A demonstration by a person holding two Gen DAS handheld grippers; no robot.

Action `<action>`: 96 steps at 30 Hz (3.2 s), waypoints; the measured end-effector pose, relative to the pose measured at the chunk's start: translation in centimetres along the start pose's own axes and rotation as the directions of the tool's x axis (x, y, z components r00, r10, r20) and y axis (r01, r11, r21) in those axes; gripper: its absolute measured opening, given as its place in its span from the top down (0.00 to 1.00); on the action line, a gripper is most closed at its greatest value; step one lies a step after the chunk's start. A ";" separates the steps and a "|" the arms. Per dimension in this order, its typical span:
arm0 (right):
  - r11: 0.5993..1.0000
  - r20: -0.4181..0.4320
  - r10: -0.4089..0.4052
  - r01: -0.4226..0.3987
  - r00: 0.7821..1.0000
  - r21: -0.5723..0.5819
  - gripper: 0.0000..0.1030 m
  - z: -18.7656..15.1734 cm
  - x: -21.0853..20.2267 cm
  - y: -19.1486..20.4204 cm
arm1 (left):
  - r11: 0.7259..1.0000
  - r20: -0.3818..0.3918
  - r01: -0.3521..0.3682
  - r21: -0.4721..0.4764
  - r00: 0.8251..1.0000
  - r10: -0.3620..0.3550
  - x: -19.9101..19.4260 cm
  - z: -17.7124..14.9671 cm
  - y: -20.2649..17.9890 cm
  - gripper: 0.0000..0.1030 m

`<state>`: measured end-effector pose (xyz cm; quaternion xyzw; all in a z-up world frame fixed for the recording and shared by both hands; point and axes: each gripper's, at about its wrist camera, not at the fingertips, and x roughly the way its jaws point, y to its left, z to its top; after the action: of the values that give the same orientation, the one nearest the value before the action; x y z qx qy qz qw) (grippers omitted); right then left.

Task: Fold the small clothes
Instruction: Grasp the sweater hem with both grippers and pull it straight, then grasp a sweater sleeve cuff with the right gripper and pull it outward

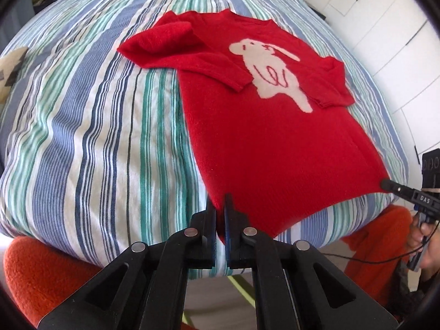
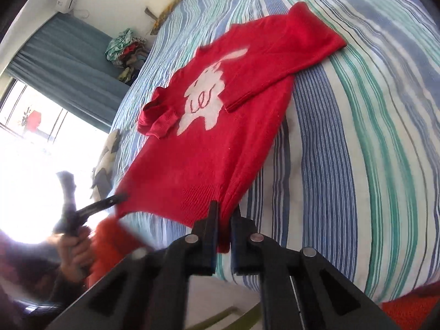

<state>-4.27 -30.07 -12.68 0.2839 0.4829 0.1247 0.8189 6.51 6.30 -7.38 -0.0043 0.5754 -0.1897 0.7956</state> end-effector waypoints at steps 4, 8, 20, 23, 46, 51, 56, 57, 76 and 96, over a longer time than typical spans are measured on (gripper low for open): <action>0.986 -0.094 -0.164 0.165 0.982 -0.004 0.94 -1.3 1.7 -0.8 | 0.990 -0.080 -0.134 0.048 0.987 0.137 4.3 -1.0 -0.2 0.97; 0.955 -0.147 -0.294 0.296 0.944 -0.011 0.96 -2.5 4.6 -2.9 | 0.976 -0.048 -0.205 0.077 0.977 0.209 4.6 -1.9 -0.9 0.97; 0.916 -0.078 -0.397 0.390 0.915 -0.092 0.96 -2.9 6.4 -1.6 | 0.886 0.055 -0.421 0.195 0.906 0.419 6.9 -3.3 -5.9 0.95; 0.910 -0.060 -0.410 0.403 0.910 -0.097 0.97 -3.2 6.0 -1.4 | 0.866 0.075 -0.452 0.215 0.891 0.447 6.2 -4.3 -6.3 0.85; 0.710 0.214 -0.402 0.451 0.890 -0.540 0.43 7.4 4.6 8.6 | 0.911 0.266 -0.377 0.168 0.907 0.327 5.0 0.1 -8.4 0.14; 0.576 0.217 -0.429 0.451 0.877 -0.681 0.44 9.5 14.4 9.6 | 0.910 0.254 -0.365 0.196 0.915 0.313 4.6 -2.7 -7.7 0.17; 0.680 0.211 -0.428 0.466 0.879 -0.566 0.92 12.9 14.3 5.4 | 0.916 0.293 -0.393 0.086 0.888 0.353 1.5 -2.8 -5.1 0.16; 0.737 0.244 -0.396 0.465 0.885 -0.491 0.92 13.7 11.7 4.1 | 0.922 0.289 -0.382 0.059 0.891 0.351 1.2 -3.0 -4.4 0.16; 0.861 0.305 -0.435 0.293 0.847 0.415 0.92 14.7 -13.2 -30.0 | 0.917 0.192 -0.398 0.036 0.903 0.384 3.1 -2.7 -5.1 0.16; 0.720 0.177 -0.680 0.604 0.712 0.341 0.98 15.5 -9.6 -29.0 | 0.878 0.183 -0.474 0.069 0.871 0.456 4.0 -3.3 -5.4 0.16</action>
<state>2.22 -63.42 -17.00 0.2158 0.4382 -0.2773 0.8273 2.93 0.81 -10.94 0.1636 0.4816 -0.0235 0.8607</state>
